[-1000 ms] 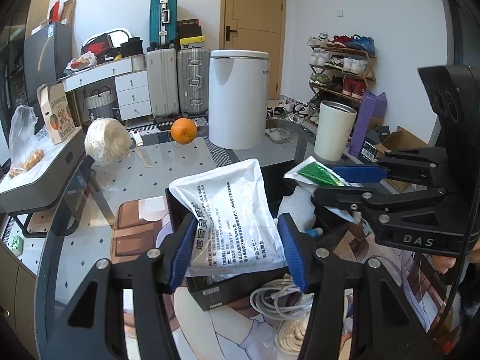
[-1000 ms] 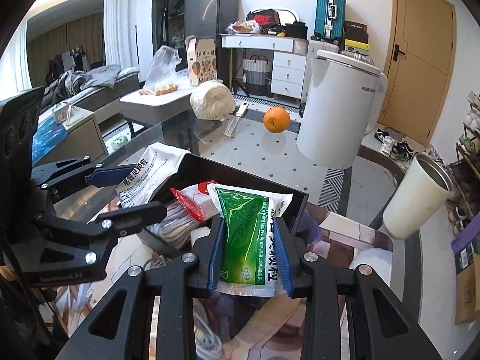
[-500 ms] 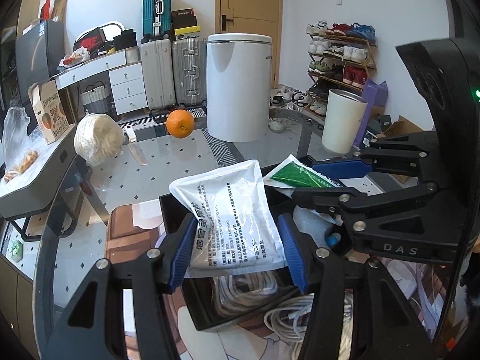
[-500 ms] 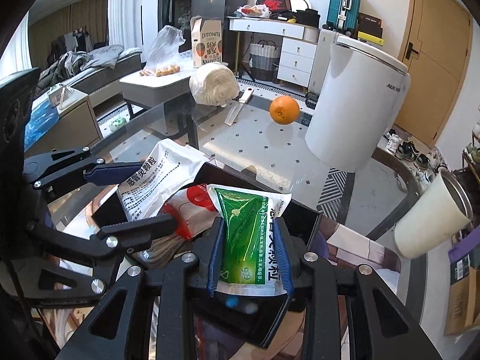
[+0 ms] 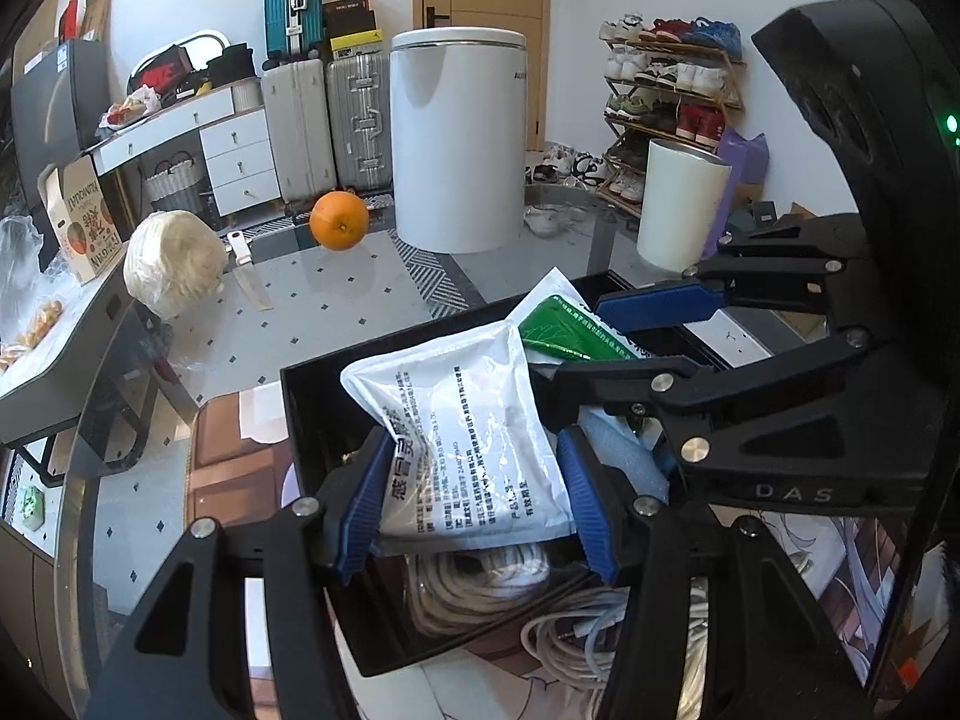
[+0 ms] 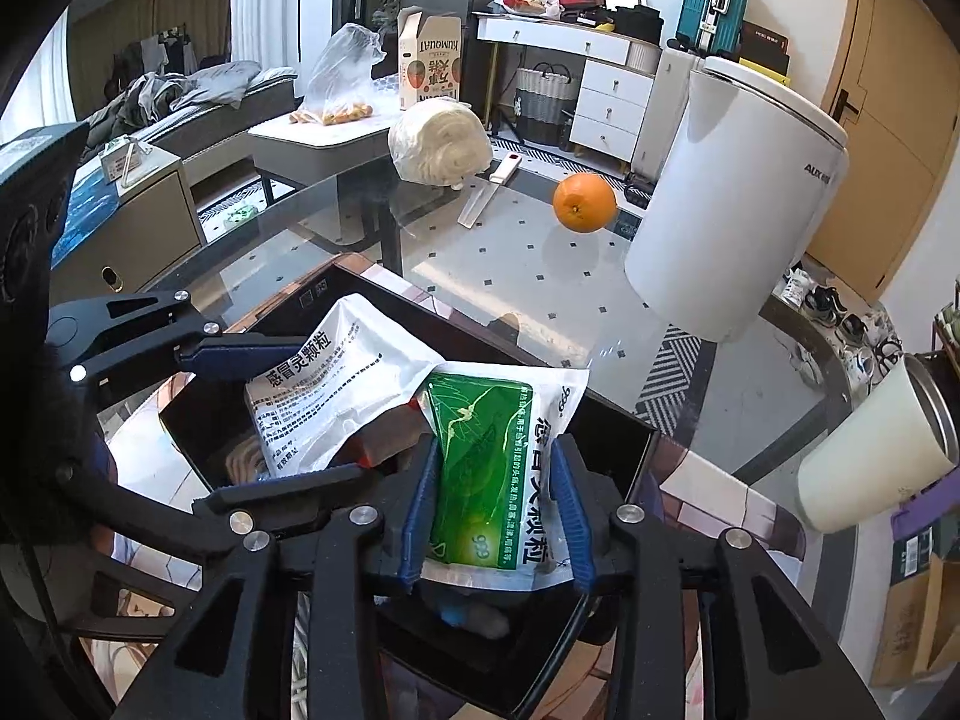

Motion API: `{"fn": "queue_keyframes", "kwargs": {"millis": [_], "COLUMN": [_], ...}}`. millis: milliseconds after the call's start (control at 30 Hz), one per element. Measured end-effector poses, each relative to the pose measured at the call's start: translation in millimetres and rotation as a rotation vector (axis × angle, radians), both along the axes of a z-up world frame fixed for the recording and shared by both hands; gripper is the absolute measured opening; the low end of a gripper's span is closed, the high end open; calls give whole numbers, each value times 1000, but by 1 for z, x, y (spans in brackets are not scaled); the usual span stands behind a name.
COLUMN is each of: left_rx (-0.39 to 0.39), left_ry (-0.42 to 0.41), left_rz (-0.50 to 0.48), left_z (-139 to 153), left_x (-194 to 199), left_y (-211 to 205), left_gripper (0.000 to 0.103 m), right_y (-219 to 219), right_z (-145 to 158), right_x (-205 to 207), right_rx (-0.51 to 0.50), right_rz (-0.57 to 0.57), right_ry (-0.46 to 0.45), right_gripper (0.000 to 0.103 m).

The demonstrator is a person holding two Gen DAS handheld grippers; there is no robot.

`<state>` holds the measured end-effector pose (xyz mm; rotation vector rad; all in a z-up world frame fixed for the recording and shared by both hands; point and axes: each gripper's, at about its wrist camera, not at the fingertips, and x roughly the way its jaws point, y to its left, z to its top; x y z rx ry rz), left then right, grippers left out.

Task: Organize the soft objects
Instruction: 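Lower both packets into the black box and open both grippers, then withdraw both grippers and move the right gripper toward the coiled white cable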

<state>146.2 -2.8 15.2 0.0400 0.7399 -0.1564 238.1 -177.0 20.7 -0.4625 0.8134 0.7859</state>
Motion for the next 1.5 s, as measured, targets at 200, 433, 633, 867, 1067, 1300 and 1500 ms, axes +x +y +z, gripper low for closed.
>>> {"fn": "queue_keyframes", "kwargs": {"millis": [200,433,633,867,1067,1300,1500], "left_rx": [-26,-37,-54,-100,-102,-85,-65], "left_ry": [2,-57,-105,-135,-149,-161,-159], "left_rz": [6,8,55,119,153,183,185], "left_z": [3,15,22,18,9,1,-5], "left_x": [-6,-22,-42,-65,-79,-88,-92], "left_y": [4,5,12,23,25,25,21], "left_gripper": [68,82,97,103,103,103,103], "right_y": [-9,-29,-52,-79,-88,-88,-88], "right_z": [6,22,32,28,16,6,-1], "right_x": [-8,-25,-42,-57,-67,-74,-78], "right_rx": [6,64,138,226,266,282,262], "right_rz": [32,-15,-73,-139,-150,-137,-133], "right_ry": [9,-50,-75,-49,-4,41,53], "right_gripper": [52,79,98,102,102,102,102]}}
